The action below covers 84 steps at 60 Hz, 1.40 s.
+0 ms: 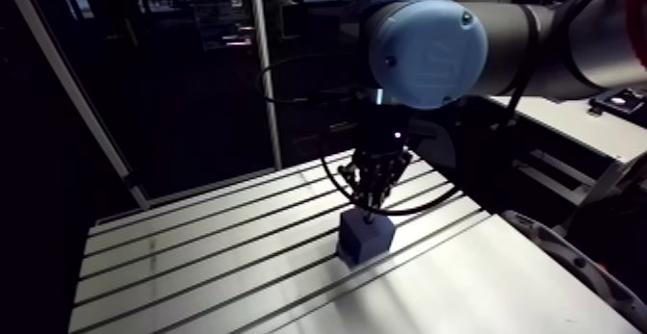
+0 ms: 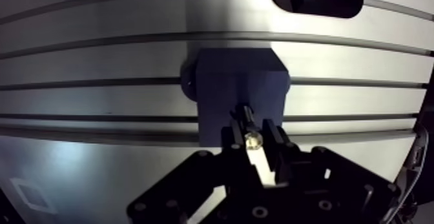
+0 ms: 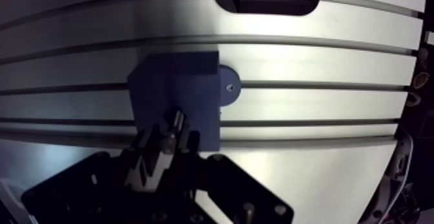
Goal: Pick up the M10 bolt and insert it into the hex recess until seated.
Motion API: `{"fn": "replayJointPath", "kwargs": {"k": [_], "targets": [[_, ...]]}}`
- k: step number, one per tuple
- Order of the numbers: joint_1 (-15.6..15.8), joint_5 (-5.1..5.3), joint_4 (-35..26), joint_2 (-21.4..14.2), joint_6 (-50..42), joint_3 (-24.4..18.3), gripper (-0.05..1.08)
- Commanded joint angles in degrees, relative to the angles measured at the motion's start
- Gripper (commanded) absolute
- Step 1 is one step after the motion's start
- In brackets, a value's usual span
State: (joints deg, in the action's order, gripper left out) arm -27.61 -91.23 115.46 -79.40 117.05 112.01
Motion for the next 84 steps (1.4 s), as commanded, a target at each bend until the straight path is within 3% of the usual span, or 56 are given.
{"fn": "replayJointPath", "kwargs": {"k": [1, 84], "targets": [[0.0, -0.04, -0.1, 0.1, 0.0, -0.1, 1.04], [0.2, 0.05, -0.1, 0.2, 0.0, 0.4, 1.05]]}}
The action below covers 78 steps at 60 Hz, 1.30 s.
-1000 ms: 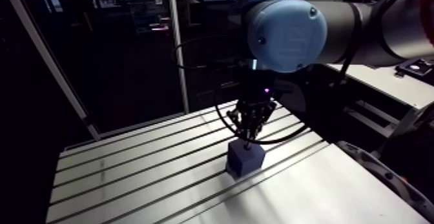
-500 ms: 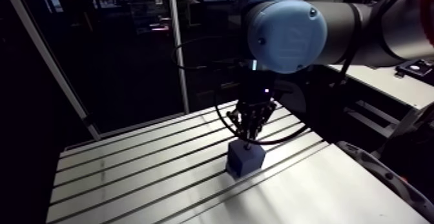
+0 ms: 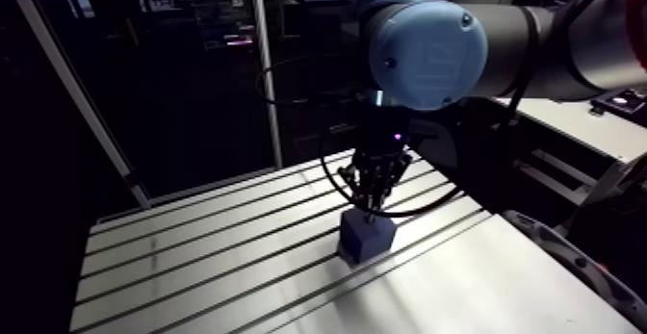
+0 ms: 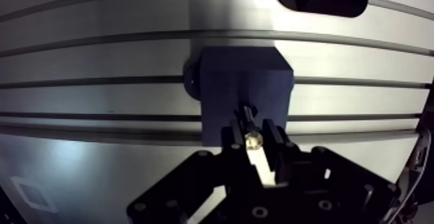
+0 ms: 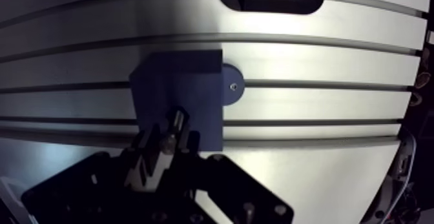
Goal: Pick up the M10 bolt and insert it into the hex recess until seated.
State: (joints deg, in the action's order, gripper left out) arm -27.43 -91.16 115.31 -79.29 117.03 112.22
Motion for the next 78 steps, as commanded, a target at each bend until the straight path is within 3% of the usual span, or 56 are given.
{"fn": "replayJointPath", "kwargs": {"k": [1, 50, 52, 53, 54, 55, 56, 57, 58, 59, 60, 62, 67, 68, 73, 78], "targets": [[0.0, -0.03, 0.1, 0.1, 0.0, 0.1, 1.05], [0.2, 0.06, 0.3, 0.7, 0.1, 0.2, 1.02], [0.2, 0.06, 0.3, 0.7, 0.1, 0.2, 0.96], [0.2, 0.06, 0.3, 0.7, 0.2, 0.2, 0.85], [0.2, 0.06, 0.3, 0.7, 0.2, 0.2, 0.85], [0.3, 0.06, 0.3, 0.7, 0.1, 0.2, 0.75], [0.3, 0.06, 0.3, 0.7, 0.1, 0.2, 0.75], [0.3, 0.06, 0.4, 0.7, 0.1, 0.2, 0.64], [0.3, 0.06, 0.4, 0.7, 0.1, 0.2, 0.64], [0.3, 0.06, 0.4, 0.7, 0.1, 0.2, 0.5], [0.3, 0.06, 0.4, 0.7, 0.1, 0.2, 0.5], [0.3, 0.06, 0.4, 0.7, 0.2, 0.2, 0.35], [0.4, 0.06, 0.4, 0.7, 0.2, 0.3, 0.28], [0.5, 0.06, 0.4, 0.7, 0.2, 0.3, 0.19], [0.5, 0.06, 0.5, 0.7, 1.4, 0.4, 0.07], [0.6, 0.06, 0.7, 0.7, 1.6, 0.4, 0.05]]}}
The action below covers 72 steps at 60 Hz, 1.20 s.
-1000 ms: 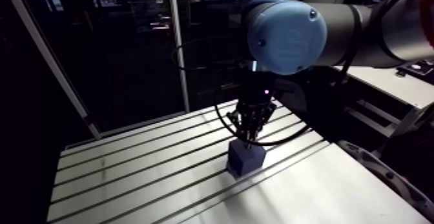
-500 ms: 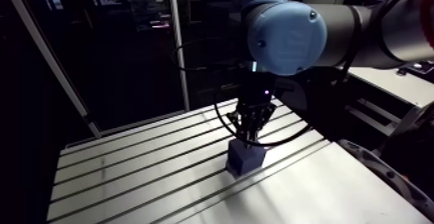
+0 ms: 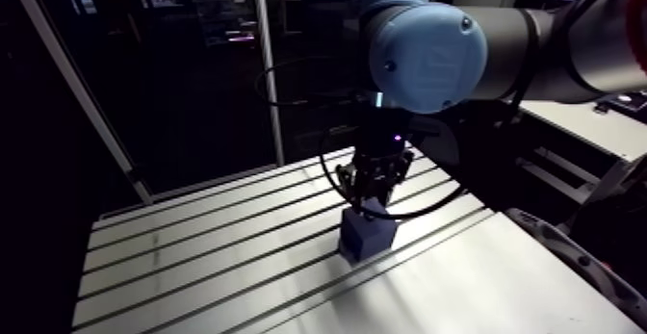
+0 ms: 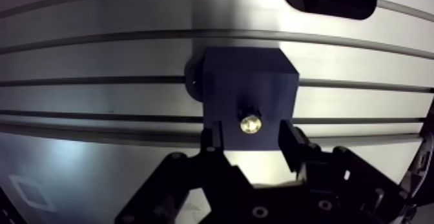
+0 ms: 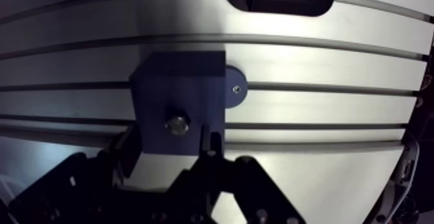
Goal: Pick up the M10 bolt and insert it into the hex recess until seated.
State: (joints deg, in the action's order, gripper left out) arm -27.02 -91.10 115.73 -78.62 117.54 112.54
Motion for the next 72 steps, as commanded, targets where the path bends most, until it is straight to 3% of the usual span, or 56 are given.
{"fn": "replayJointPath", "kwargs": {"k": [1, 37, 44, 45, 46, 47, 48, 49, 50, 51, 52, 53, 54, 55, 56, 57, 60, 72], "targets": [[0.2, 0.0, 0.5, 0.0, 1.1, 0.0, 0.05], [0.2, 0.18, -0.8, -1.6, 1.1, -2.2, 0.06], [0.3, 0.17, -2.1, -1.7, 1.1, -3.0, 0.12], [0.3, 0.18, -2.3, -1.8, 1.1, -3.0, 0.19], [0.3, 0.18, -2.3, -1.8, 1.1, -3.0, 0.19], [0.4, 0.18, -2.4, -1.8, 1.1, -3.1, 0.32], [0.4, 0.18, -2.4, -1.8, 1.1, -3.1, 0.32], [0.5, 0.25, -2.3, -1.8, 1.1, -3.1, 0.5], [0.5, 0.25, -2.3, -1.8, 1.1, -3.1, 0.5], [0.6, 0.34, -2.3, -1.8, 1.1, -3.1, 0.67], [0.6, 0.34, -2.3, -1.8, 1.1, -3.1, 0.67], [0.7, 0.28, -2.4, -1.9, 1.1, -3.1, 0.83], [0.7, 0.28, -2.4, -1.9, 1.1, -3.1, 0.83], [0.7, 0.27, -2.4, -1.9, 1.1, -3.1, 0.93], [0.7, 0.27, -2.4, -1.9, 1.1, -3.1, 0.93], [0.7, 0.27, -2.4, -1.9, 1.1, -3.1, 1.01], [0.7, 0.27, -2.5, -1.9, 1.1, -3.1, 1.07], [0.8, 0.27, -2.6, -1.8, 1.1, -3.1, 1.08]]}}
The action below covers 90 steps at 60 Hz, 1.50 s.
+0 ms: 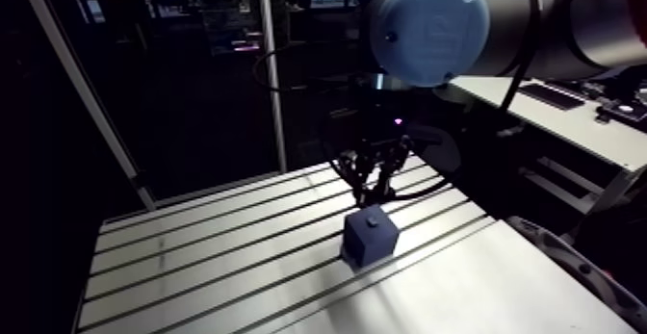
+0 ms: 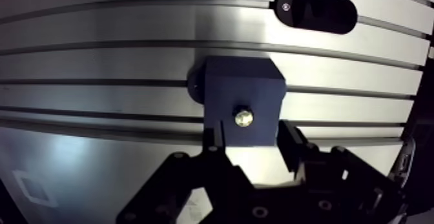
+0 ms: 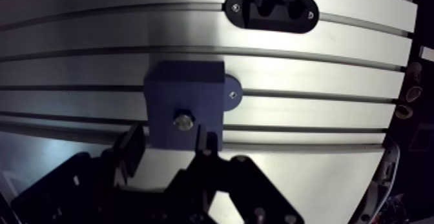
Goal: Pick up the M10 bolt and insert it into the hex recess until seated.
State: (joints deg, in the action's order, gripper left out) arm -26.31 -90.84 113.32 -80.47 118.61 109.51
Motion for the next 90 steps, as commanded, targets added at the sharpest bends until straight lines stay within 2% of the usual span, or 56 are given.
{"fn": "replayJointPath", "kwargs": {"k": [1, 47, 61, 90], "targets": [[0.2, 0.0, -0.1, 0.0, 0.0, 0.0, 1.08], [0.1, -0.08, 0.9, 0.1, 0.2, 2.6, 1.08], [-0.2, 0.0, 6.2, 0.0, 1.5, 4.8, 1.08], [-0.2, -0.17, 6.4, 0.8, 2.0, 4.7, 1.08]]}}
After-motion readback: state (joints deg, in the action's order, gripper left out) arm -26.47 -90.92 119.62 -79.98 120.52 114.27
